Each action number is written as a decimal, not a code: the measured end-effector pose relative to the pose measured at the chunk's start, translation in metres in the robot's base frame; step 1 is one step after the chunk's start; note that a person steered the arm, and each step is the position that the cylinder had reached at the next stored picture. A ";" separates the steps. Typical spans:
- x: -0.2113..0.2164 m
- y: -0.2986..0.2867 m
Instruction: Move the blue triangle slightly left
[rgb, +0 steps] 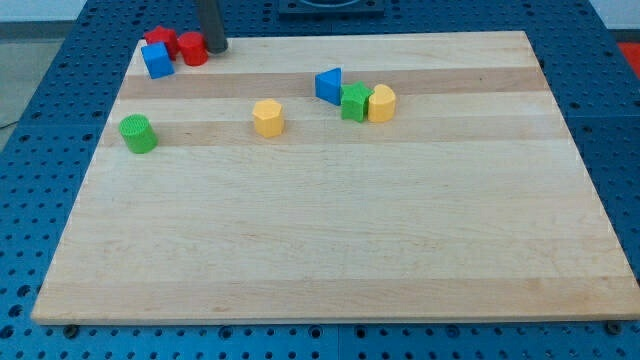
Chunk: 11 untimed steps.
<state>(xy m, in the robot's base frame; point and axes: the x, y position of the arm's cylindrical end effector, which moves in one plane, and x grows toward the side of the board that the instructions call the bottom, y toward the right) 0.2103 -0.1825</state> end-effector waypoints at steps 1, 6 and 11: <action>0.003 0.030; 0.078 0.206; 0.103 0.133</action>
